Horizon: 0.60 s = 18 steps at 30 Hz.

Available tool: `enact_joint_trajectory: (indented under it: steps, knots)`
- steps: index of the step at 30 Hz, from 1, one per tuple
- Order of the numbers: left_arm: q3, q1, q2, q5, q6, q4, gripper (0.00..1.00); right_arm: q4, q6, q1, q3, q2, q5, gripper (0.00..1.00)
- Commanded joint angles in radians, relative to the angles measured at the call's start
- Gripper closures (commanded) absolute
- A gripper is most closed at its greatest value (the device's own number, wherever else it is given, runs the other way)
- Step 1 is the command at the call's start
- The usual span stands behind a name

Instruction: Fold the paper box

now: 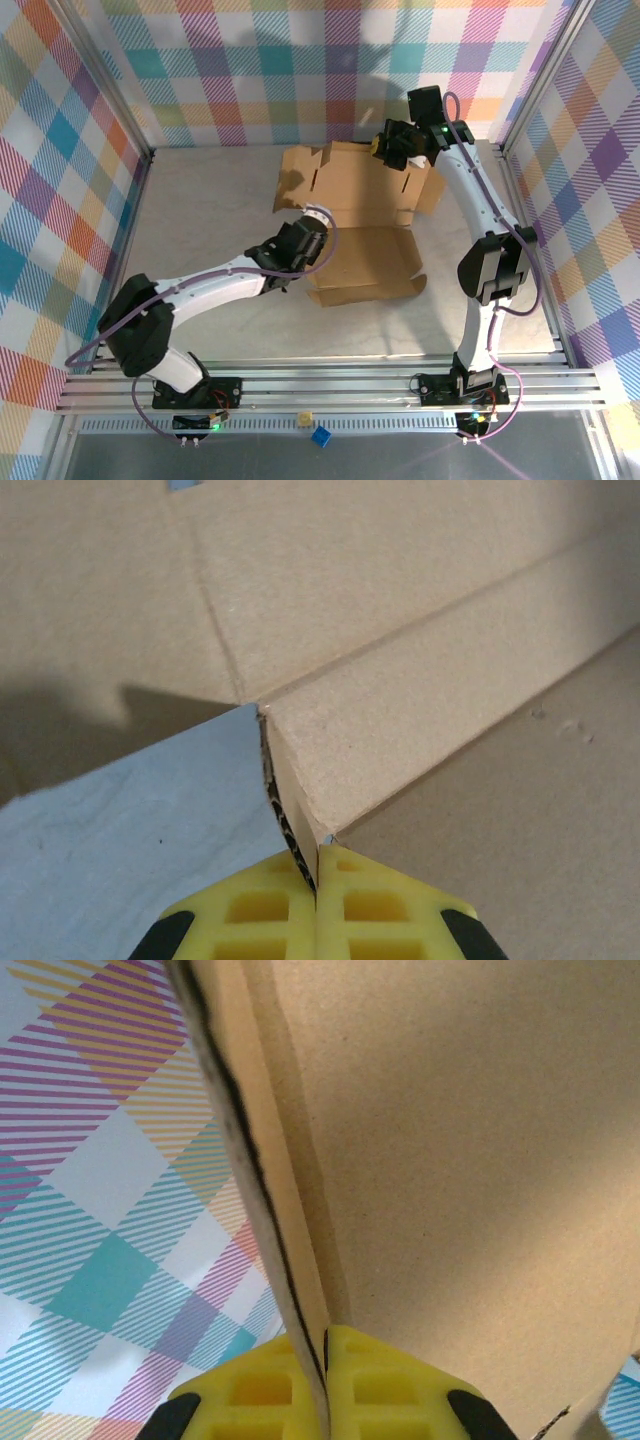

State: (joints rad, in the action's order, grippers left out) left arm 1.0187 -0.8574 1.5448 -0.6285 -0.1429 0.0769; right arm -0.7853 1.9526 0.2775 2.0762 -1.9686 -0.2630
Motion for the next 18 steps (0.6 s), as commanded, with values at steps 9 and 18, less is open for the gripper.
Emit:
enact_joint_trajectory:
  steps: [9, 18]
  knots:
    - [0.21, -0.054, 0.184, -0.205, -0.057, 0.104, 0.97, -0.008, 0.012, 0.015, -0.028, 0.039, -0.076, 1.0]
    - [0.342, -0.054, 0.22, -0.161, 0.06, 0.268, 0.43, 0.005, 0.01, 0.029, -0.094, 0.09, -0.042, 1.0]
